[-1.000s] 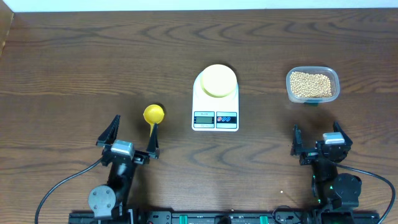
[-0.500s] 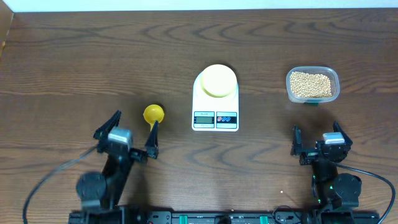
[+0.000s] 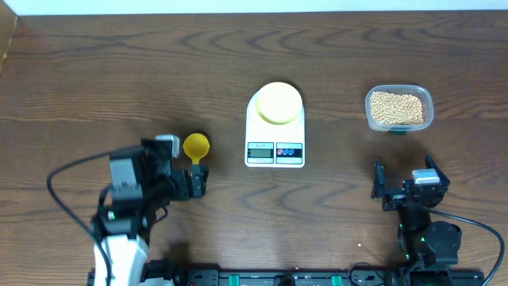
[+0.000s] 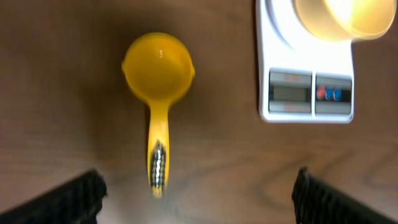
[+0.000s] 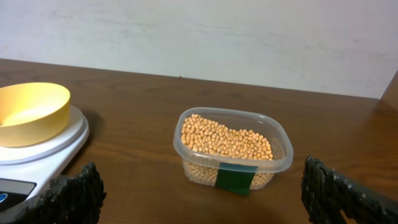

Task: Scoop item into bowl and weigh 50g on scale
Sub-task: 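Move the left gripper forward to the yellow scoop handle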

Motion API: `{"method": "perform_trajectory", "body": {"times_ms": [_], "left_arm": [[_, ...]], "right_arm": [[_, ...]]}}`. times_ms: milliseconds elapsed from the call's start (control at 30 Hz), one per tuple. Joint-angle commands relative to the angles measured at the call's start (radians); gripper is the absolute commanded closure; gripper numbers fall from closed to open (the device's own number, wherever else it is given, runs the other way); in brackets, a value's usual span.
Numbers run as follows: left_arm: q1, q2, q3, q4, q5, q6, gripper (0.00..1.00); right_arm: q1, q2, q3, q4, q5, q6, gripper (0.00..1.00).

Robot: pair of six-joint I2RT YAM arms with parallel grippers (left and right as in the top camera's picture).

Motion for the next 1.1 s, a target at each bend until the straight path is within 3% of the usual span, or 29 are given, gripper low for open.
{"method": "perform_trajectory", "body": {"times_ms": [0,300,500,667,833,1067], "left_arm": [[0.004,0.118,0.143,-0.075,-0.018,-0.017,0.02],[0.004,0.274,0.159,-0.079,-0.038,-0.024,0.02],[0.004,0.375,0.157,-0.109,-0.348,-0.278,0.02],[0.004,0.457,0.157,-0.1,-0.263,-0.321,0.02],[0.004,0.529,0.157,-0.066,-0.169,-0.246,0.0],[0.004,0.646,0.157,-0.009,-0.169,-0.199,0.09]], "right_arm": [[-0.004,-0.003,-0.004,-0.001,0.007,-0.003,0.01],[-0.004,-0.003,-0.004,-0.001,0.007,-0.003,0.01],[-0.004,-0.003,-0.004,-0.002,0.007,-0.003,0.01],[-0.004,-0.003,-0.004,-0.001,0.007,-0.003,0.01],[-0.004,-0.003,-0.004,-0.001,0.007,-0.003,0.01],[-0.004,-0.003,-0.004,-0.002,0.007,-0.003,0.01]]}}
